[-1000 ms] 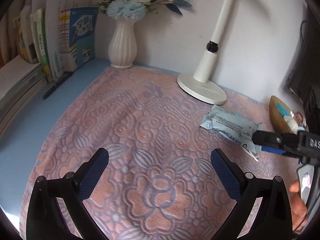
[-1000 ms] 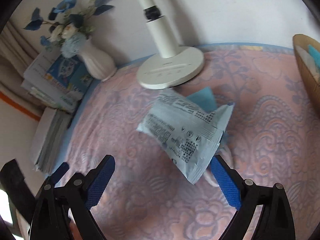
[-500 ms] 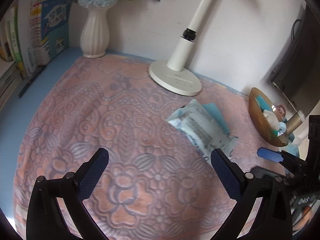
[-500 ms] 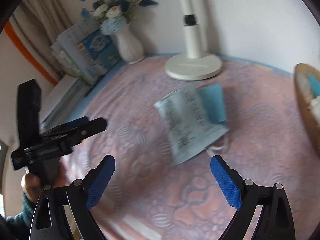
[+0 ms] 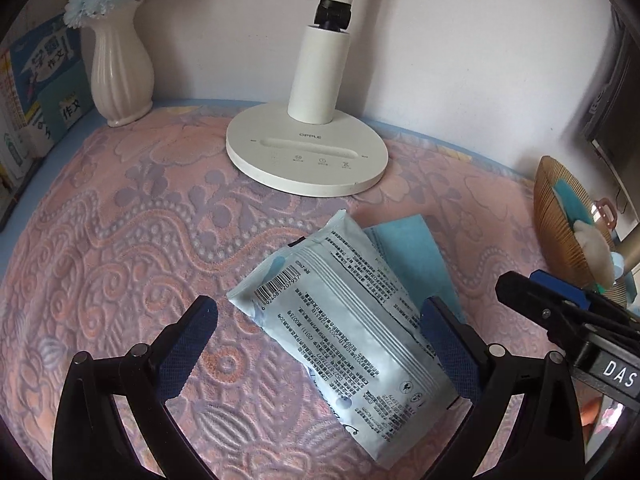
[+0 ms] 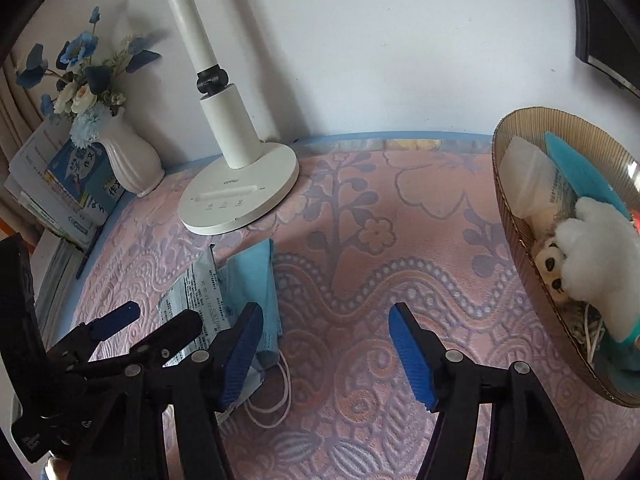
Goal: Organize soft objects
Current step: 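Pull the blue mask from under the wipes pack with the right tool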
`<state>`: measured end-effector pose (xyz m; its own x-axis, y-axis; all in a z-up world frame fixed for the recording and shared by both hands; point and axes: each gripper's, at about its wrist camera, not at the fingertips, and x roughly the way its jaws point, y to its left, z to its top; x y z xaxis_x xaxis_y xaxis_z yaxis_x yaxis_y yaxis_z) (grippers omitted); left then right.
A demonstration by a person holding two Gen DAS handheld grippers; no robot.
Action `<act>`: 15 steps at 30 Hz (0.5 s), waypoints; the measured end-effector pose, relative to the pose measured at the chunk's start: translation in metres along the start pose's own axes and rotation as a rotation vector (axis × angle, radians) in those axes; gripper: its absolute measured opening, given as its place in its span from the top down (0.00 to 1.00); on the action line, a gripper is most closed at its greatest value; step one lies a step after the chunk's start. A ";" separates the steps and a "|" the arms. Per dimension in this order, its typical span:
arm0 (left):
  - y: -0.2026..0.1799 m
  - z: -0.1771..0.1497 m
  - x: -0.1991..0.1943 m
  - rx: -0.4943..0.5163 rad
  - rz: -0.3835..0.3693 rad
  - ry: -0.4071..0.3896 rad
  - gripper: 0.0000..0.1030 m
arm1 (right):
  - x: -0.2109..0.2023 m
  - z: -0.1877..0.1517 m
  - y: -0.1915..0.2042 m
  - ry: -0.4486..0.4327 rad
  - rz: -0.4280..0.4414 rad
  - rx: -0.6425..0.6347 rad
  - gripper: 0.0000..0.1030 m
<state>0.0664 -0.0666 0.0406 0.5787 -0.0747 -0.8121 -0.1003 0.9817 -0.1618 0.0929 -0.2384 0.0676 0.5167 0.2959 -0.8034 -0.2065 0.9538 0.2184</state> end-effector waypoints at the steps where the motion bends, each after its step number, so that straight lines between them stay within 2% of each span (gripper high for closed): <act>1: 0.001 -0.001 0.003 0.006 0.005 0.014 0.02 | 0.002 0.001 -0.001 0.003 0.011 -0.004 0.37; 4: 0.010 -0.003 0.002 0.015 -0.002 0.049 0.01 | 0.009 0.004 0.004 0.011 0.032 -0.039 0.37; 9: 0.031 -0.008 -0.014 0.063 0.122 0.025 0.01 | 0.020 0.006 0.022 0.014 0.058 -0.097 0.37; 15: 0.035 -0.012 -0.022 0.100 0.073 0.017 0.02 | 0.044 0.008 0.038 0.034 0.057 -0.107 0.37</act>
<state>0.0406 -0.0327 0.0459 0.5588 -0.0041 -0.8293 -0.0605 0.9971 -0.0457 0.1144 -0.1884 0.0451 0.4730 0.3461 -0.8102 -0.3236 0.9236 0.2056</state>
